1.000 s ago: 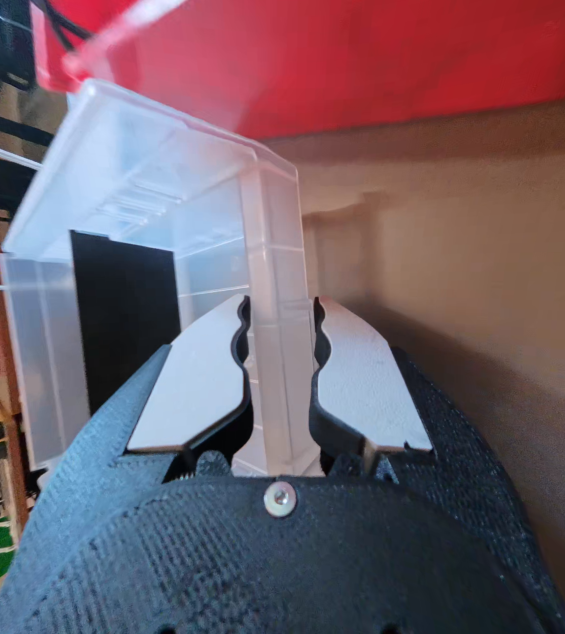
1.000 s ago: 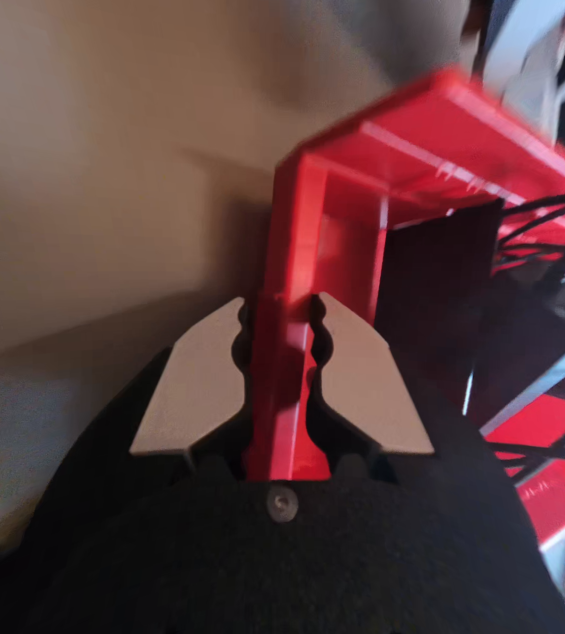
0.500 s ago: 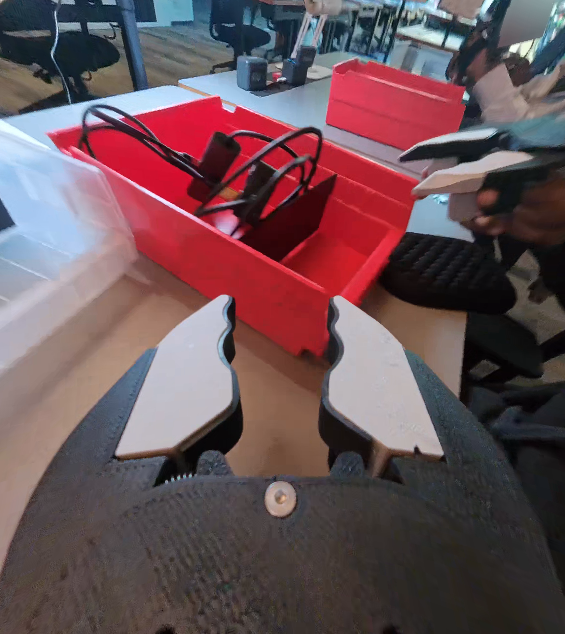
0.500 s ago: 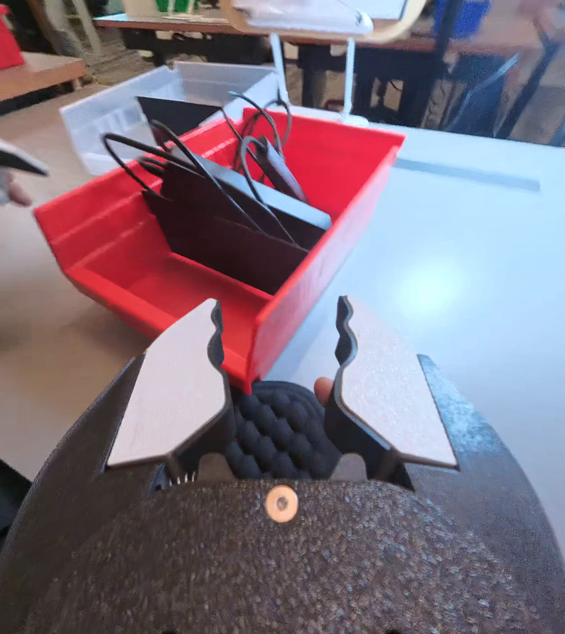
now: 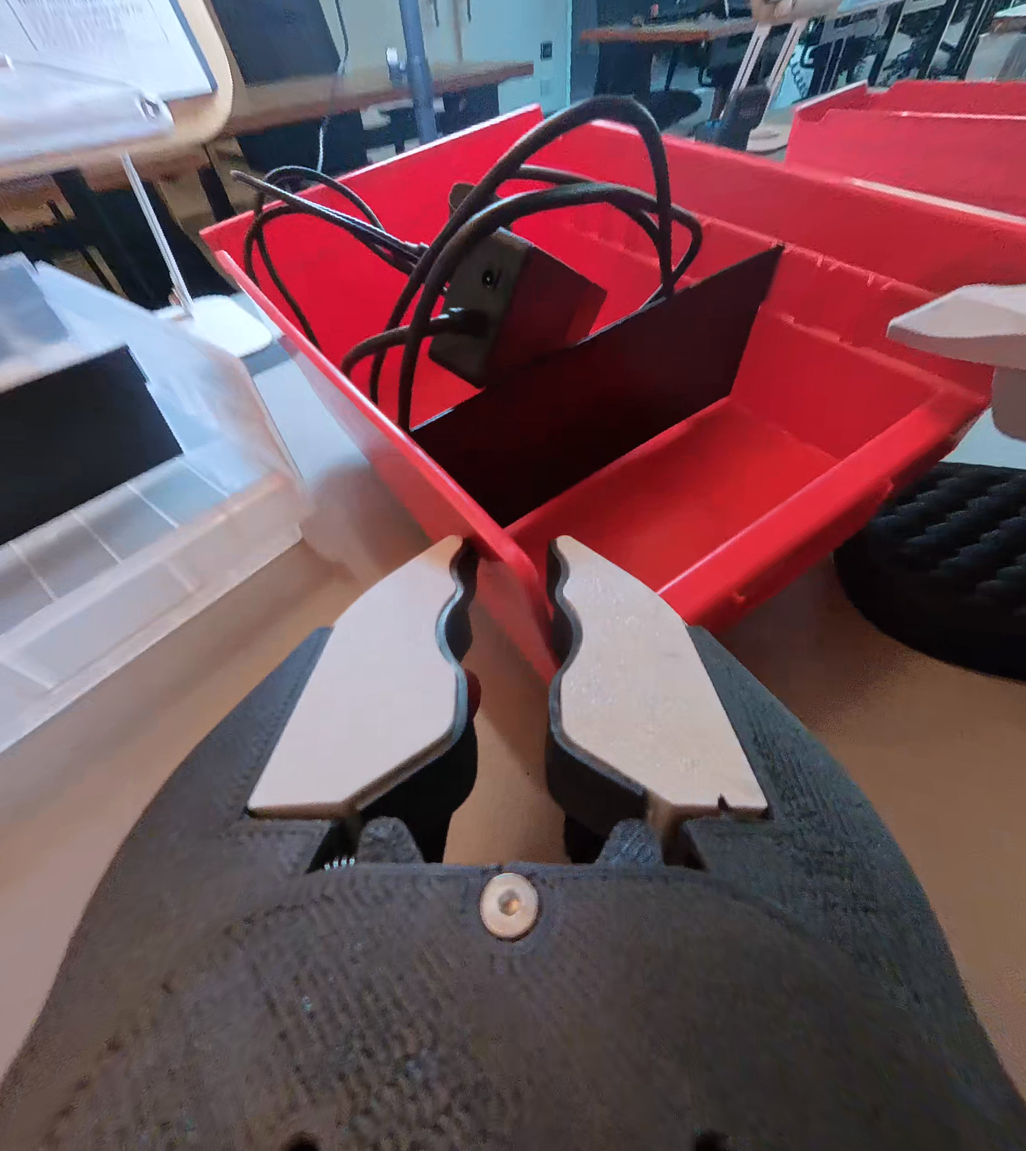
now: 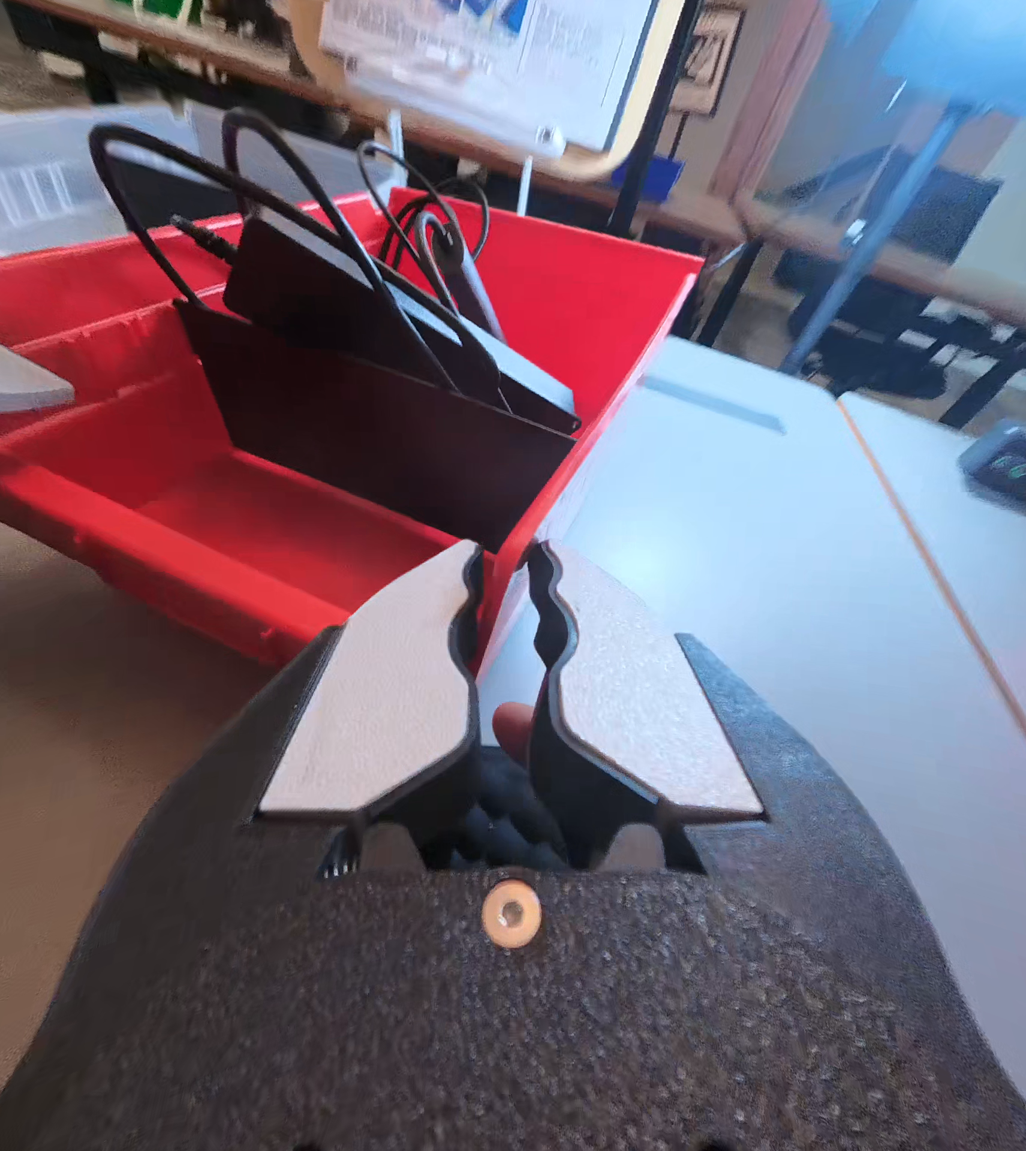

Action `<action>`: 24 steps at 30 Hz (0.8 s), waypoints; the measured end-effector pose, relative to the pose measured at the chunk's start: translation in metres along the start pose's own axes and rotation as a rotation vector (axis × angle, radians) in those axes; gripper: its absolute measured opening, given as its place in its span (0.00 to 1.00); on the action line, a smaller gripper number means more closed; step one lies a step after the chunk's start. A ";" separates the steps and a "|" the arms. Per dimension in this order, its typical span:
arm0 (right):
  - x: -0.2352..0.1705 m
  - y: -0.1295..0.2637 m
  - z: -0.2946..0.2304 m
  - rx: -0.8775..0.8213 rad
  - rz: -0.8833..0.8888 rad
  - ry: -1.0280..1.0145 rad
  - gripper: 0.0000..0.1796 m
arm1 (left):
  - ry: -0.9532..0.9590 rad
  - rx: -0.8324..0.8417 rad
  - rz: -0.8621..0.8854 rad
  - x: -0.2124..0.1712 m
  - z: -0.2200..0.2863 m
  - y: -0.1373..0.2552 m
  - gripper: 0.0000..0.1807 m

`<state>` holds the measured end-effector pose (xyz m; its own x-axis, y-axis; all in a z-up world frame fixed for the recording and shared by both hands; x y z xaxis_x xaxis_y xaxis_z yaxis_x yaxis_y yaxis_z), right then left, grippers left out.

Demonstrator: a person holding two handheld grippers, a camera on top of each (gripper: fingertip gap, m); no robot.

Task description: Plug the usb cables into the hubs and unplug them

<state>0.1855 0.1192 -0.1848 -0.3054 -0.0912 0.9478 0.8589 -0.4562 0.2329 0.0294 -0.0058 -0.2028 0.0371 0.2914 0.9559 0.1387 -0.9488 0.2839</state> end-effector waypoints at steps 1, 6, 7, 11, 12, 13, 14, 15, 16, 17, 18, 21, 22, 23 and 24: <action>0.010 0.006 0.001 -0.013 0.037 0.009 0.07 | -0.015 0.008 0.028 0.006 0.001 0.005 0.11; 0.073 0.024 -0.018 0.024 0.210 0.054 0.07 | -0.055 0.108 0.169 0.053 -0.017 0.054 0.10; 0.086 0.023 -0.026 0.044 0.244 0.060 0.07 | -0.067 0.145 0.191 0.061 -0.026 0.067 0.10; 0.128 0.005 -0.076 0.178 0.335 0.060 0.08 | -0.096 0.325 0.233 0.078 -0.067 0.129 0.08; 0.137 -0.003 -0.092 0.225 0.348 0.054 0.08 | -0.095 0.374 0.233 0.079 -0.079 0.147 0.08; 0.146 -0.012 -0.109 0.275 0.354 0.051 0.08 | -0.092 0.424 0.228 0.078 -0.091 0.164 0.08; 0.153 -0.021 -0.128 0.327 0.359 0.050 0.09 | -0.088 0.479 0.219 0.076 -0.104 0.181 0.07; 0.159 -0.031 -0.148 0.380 0.359 0.053 0.09 | -0.084 0.536 0.209 0.073 -0.117 0.199 0.06; 0.164 -0.041 -0.169 0.432 0.352 0.062 0.09 | -0.080 0.592 0.197 0.068 -0.130 0.216 0.06; 0.166 -0.052 -0.191 0.483 0.342 0.071 0.09 | -0.074 0.645 0.187 0.064 -0.142 0.233 0.06; 0.166 -0.063 -0.212 0.533 0.328 0.075 0.09 | -0.061 0.692 0.182 0.059 -0.154 0.248 0.05; 0.160 -0.092 -0.269 0.638 0.287 0.090 0.10 | -0.022 0.792 0.125 0.037 -0.190 0.278 0.04; 0.156 -0.101 -0.285 0.663 0.271 0.086 0.10 | -0.009 0.819 0.101 0.026 -0.202 0.283 0.04; 0.151 -0.110 -0.297 0.676 0.256 0.092 0.10 | 0.008 0.832 0.080 0.015 -0.212 0.285 0.04; 0.145 -0.119 -0.308 0.688 0.239 0.093 0.10 | 0.031 0.838 0.063 0.004 -0.222 0.285 0.04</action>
<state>-0.0871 -0.1124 -0.1423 -0.0853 -0.2077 0.9745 0.9608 0.2418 0.1356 -0.1504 -0.3025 -0.1009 0.0439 0.2256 0.9732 0.8271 -0.5546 0.0913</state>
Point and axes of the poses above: each gripper's, where its closed fingertips meet, y back along the fingers, x out of its top, z = x × y across the jaws, the point moved 3 cm from there along y, back along the fingers, and after that the axes turned 2 degrees about x, right-handed, at the moved point
